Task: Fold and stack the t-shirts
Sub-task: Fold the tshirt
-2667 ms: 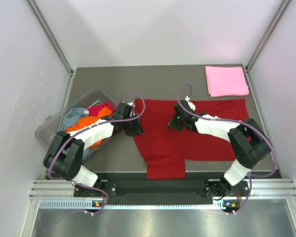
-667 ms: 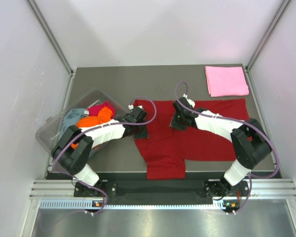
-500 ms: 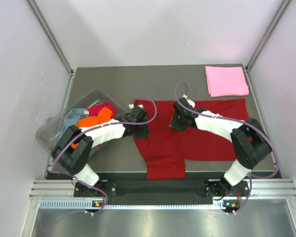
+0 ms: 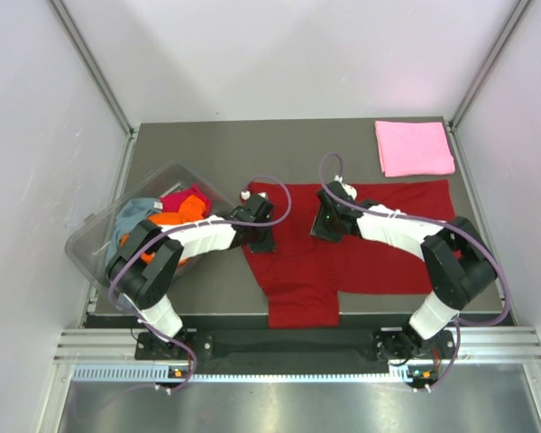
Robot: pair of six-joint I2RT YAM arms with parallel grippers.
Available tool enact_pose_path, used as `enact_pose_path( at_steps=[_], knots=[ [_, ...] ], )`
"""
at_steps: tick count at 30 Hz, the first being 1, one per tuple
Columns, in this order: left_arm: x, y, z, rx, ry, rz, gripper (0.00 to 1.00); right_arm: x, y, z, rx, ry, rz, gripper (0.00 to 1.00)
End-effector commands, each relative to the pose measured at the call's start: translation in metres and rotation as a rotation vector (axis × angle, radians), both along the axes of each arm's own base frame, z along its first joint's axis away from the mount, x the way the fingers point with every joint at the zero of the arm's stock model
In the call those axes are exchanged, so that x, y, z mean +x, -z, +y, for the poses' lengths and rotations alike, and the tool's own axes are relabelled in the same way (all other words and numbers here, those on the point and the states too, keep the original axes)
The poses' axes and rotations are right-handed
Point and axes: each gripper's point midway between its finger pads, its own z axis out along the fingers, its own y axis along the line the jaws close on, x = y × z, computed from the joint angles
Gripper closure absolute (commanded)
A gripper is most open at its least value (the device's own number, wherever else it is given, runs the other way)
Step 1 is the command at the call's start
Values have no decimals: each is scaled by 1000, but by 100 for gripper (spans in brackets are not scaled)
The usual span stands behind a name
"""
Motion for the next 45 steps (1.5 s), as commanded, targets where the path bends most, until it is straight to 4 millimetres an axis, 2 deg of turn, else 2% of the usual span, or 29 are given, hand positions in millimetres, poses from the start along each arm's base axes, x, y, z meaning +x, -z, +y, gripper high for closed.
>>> enact_pose_path(
  at_steps=[1, 3, 7, 11, 13, 17, 18, 20, 21, 23, 25, 26, 28, 29, 31, 35, 37, 38, 45],
  knots=[
    [10, -6, -11, -26, 8, -27, 91, 6, -19, 8, 43, -24, -78, 64],
    [11, -8, -11, -19, 6, -22, 100, 5, -17, 8, 54, -29, -78, 64],
    [15, -23, -10, -9, -5, -32, 100, 2, -15, 10, 67, -51, -82, 63],
    [33, -56, -13, -18, -37, -99, 100, -1, -19, 4, 54, -99, -143, 62],
    [40, -65, -15, -46, -41, -103, 100, 2, -25, 0, 33, -125, -197, 62],
    [64, -81, -18, -65, -65, -126, 100, 4, -39, -8, 21, -144, -295, 59],
    [71, -78, -15, -57, -77, -121, 100, 6, -42, -8, 23, -144, -315, 59],
    [81, -86, -21, -90, -68, -121, 100, 5, -44, -10, 16, -157, -340, 57],
    [90, -82, -16, -88, -86, -111, 100, 7, -46, -7, 23, -167, -358, 57],
    [104, -89, -18, -120, -94, -113, 100, 5, -46, -3, 23, -204, -381, 58],
    [119, -87, -16, -145, -109, -106, 100, 6, -47, 2, 18, -234, -396, 59],
    [126, -96, -21, -173, -101, -117, 100, 6, -44, 6, 6, -243, -393, 59],
    [137, -92, -20, -171, -110, -109, 100, 7, -42, 10, -10, -255, -393, 60],
    [145, -100, -22, -183, -111, -126, 100, 8, -39, 13, -23, -262, -392, 60],
    [152, -93, -22, -182, -116, -113, 100, 10, -31, 16, -49, -271, -379, 62],
    [166, -92, -21, -191, -124, -119, 100, 14, -30, 34, -85, -303, -387, 64],
    [168, -87, -21, -192, -123, -109, 100, 16, -21, 36, -128, -313, -376, 64],
    [169, -85, -20, -191, -123, -111, 100, 18, -25, 42, -129, -318, -385, 64],
    [173, -74, -13, -178, -131, -97, 100, 27, -11, 42, -213, -314, -351, 64]
  ],
)
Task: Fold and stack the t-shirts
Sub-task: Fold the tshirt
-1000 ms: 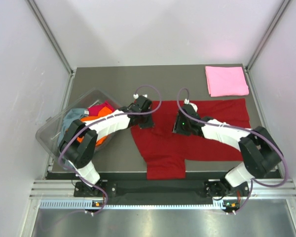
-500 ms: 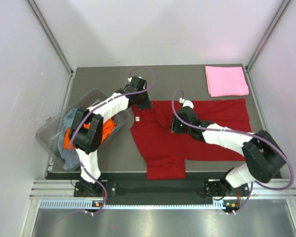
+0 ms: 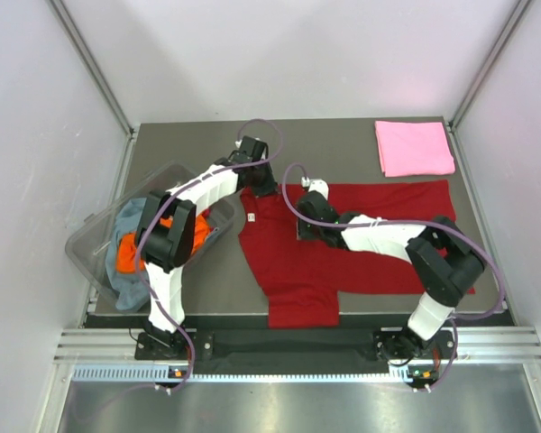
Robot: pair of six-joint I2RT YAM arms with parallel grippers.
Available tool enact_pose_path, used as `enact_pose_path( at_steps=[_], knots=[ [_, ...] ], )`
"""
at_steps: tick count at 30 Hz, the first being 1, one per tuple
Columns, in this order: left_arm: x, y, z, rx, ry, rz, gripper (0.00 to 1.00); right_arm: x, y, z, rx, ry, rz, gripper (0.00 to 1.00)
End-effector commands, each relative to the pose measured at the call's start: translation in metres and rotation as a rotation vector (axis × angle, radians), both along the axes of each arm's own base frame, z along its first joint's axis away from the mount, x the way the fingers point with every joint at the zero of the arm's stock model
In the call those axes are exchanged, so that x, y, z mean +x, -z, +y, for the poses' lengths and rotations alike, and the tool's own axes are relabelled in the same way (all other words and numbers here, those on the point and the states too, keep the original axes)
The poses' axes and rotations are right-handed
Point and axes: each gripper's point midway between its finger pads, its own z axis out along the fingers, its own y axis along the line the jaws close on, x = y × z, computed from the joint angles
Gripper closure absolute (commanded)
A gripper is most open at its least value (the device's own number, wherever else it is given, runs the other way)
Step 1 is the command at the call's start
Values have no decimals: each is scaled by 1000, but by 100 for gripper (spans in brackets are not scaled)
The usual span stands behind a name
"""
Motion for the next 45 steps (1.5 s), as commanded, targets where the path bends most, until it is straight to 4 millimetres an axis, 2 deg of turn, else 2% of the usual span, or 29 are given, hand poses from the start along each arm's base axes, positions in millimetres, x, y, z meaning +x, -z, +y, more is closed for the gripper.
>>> enact_pose_path(
  at_steps=[1, 18, 26, 35, 45],
  knots=[
    [13, -13, 0, -24, 5, -41, 100, 11, -6, 4, -48, 12, -35, 64],
    [15, -10, 2, -19, 1, -43, 100, 9, 19, 6, -69, 13, 3, 66],
    [16, -7, 1, -23, -1, -36, 100, 16, 16, 4, -96, 44, -19, 67],
    [16, -4, 1, -19, -5, -29, 100, 14, 3, 12, -103, 30, -54, 67],
    [17, -2, 1, -19, -6, -26, 100, 15, -2, 15, -138, 36, -72, 66]
  ],
)
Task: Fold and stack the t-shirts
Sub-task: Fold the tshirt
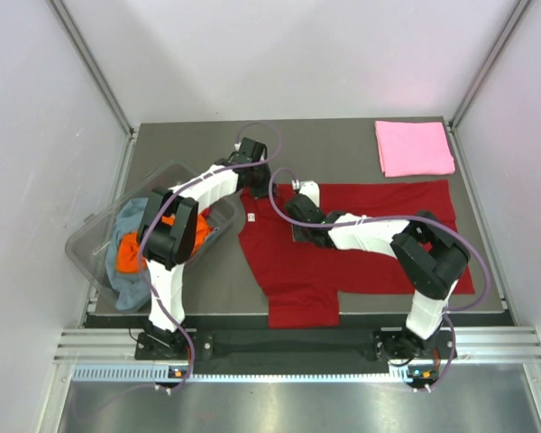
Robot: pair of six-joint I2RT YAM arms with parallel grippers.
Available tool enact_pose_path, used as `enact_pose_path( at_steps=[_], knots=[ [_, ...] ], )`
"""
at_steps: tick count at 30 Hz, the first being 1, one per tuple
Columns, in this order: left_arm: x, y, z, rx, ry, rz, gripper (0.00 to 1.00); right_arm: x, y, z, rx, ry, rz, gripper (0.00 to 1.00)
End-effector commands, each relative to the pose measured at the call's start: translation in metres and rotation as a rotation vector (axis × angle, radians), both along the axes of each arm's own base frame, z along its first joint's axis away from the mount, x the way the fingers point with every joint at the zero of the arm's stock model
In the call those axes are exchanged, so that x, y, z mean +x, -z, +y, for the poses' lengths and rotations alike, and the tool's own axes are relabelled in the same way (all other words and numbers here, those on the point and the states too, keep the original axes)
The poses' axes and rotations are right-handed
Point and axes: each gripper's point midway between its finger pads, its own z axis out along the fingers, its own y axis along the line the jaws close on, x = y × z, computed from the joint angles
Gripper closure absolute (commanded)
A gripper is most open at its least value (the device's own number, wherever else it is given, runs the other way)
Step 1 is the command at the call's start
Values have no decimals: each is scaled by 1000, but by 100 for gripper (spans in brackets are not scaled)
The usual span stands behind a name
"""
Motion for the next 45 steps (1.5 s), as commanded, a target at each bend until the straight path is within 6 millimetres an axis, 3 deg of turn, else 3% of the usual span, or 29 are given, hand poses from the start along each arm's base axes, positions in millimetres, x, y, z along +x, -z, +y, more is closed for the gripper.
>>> enact_pose_path(
  at_steps=[1, 12, 14, 17, 21, 25, 30, 33, 34, 35, 37, 45],
  knots=[
    [15, -16, -4, -24, 0, -56, 100, 10, -17, 13, 1, -5, -55, 66],
    [15, -14, -4, -23, 1, -50, 100, 14, 5, 11, -62, 8, -29, 67],
    [15, -14, -3, -20, -1, -51, 100, 13, 6, 10, -66, 14, -27, 72],
    [14, -15, -3, -19, 0, -52, 100, 12, 5, 6, -78, 24, -28, 90],
    [13, -18, 0, 4, 3, -64, 100, 11, -4, 0, -94, 33, -34, 100],
    [9, -33, 7, 27, -6, -77, 100, 7, -21, -3, -78, 20, -50, 100],
    [-13, -44, 10, 5, 8, -42, 100, -5, -38, -4, -42, -25, -36, 100],
    [-31, -36, 10, -29, 9, -7, 100, -12, -41, -5, -17, -50, -34, 100],
    [-35, -46, 10, -44, 7, -27, 100, -14, -41, -5, -18, -64, -33, 100],
    [-44, -39, 14, -38, -3, -8, 100, -16, -42, -7, -20, -72, -33, 100],
    [-53, -47, 14, -47, -2, -22, 100, -22, -44, -10, -17, -94, -29, 100],
    [-89, -39, 11, -41, 26, 25, 100, -39, -51, -12, 9, -184, -16, 100]
  ],
)
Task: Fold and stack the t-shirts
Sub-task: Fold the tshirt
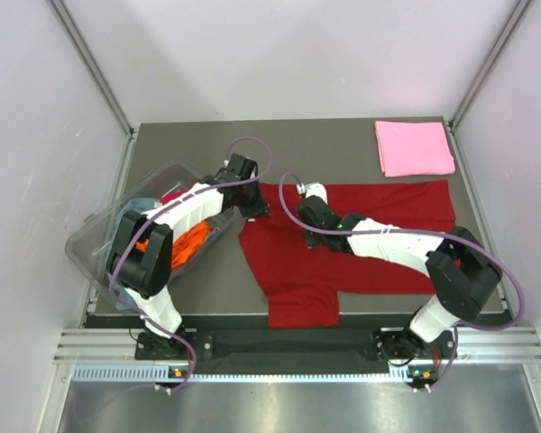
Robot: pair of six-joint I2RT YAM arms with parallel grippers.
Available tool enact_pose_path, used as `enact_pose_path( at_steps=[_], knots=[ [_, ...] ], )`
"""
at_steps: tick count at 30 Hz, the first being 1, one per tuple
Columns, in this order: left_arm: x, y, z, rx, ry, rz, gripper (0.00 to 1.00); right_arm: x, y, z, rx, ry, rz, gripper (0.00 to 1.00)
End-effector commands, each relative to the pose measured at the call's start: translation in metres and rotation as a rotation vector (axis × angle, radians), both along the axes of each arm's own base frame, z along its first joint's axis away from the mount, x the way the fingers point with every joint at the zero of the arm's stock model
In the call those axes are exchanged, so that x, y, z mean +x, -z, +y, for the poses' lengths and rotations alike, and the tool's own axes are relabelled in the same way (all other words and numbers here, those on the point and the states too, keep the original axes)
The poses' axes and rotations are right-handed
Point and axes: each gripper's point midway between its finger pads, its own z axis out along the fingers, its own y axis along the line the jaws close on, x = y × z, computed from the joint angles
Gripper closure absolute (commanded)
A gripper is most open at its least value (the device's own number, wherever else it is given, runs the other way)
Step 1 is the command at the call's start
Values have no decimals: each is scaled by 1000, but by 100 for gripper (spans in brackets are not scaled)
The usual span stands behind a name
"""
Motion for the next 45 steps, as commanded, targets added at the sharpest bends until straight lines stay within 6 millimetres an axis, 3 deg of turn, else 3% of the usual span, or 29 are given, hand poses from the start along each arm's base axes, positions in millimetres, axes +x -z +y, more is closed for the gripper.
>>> enact_pose_path(
  at_steps=[1, 9, 15, 29, 40, 45],
  knots=[
    [-11, -12, -10, -30, 16, -20, 100, -8, -20, 11, 50, -83, -24, 100],
    [-32, 8, -19, 14, 19, 27, 100, -19, -15, -1, 24, -105, -5, 100],
    [-35, 13, -14, 92, 12, 34, 100, -17, -8, -16, -19, -86, 26, 99],
    [-55, 30, -7, 181, -21, 57, 100, -17, -6, -28, 13, -79, 48, 97],
    [-80, 45, -7, 132, -67, 102, 100, -19, 3, -25, 44, -109, 80, 96],
    [-82, 32, -15, 43, -81, 84, 100, -20, 3, -26, 51, -108, 80, 96]
  ],
)
